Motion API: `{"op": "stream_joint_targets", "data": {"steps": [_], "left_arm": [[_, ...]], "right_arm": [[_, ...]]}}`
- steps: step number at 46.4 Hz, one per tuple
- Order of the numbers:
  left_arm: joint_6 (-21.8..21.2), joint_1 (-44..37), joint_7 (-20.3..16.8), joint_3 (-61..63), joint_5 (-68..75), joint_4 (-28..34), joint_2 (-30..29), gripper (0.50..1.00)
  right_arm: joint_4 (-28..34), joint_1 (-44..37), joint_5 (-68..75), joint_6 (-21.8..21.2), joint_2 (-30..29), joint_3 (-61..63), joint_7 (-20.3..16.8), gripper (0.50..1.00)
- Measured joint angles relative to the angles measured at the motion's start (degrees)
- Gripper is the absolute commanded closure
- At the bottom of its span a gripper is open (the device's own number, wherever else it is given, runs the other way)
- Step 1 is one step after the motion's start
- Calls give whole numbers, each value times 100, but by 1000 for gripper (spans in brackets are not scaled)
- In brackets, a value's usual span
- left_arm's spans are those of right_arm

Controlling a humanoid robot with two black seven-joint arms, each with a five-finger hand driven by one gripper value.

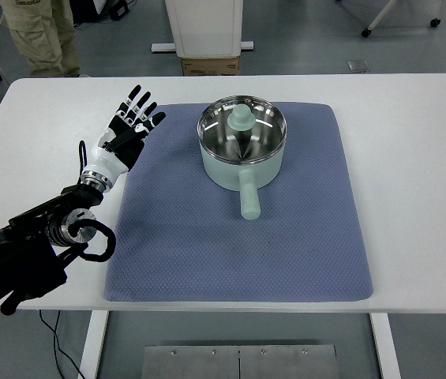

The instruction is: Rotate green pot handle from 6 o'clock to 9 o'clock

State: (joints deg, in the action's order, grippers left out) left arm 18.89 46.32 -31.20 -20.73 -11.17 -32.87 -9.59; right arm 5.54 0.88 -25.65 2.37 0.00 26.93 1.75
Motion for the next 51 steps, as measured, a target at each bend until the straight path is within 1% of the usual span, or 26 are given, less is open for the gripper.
{"op": "stream_joint_targets", "data": {"steps": [31, 51], "left_arm": [[0, 17, -9, 7, -26, -6, -7, 500], [94, 8, -4, 21, 12, 2, -10, 500]], "right_arm": [[0, 0, 0, 0, 0, -3, 0, 500], [0, 0, 0, 0, 0, -4, 0, 500]]}}
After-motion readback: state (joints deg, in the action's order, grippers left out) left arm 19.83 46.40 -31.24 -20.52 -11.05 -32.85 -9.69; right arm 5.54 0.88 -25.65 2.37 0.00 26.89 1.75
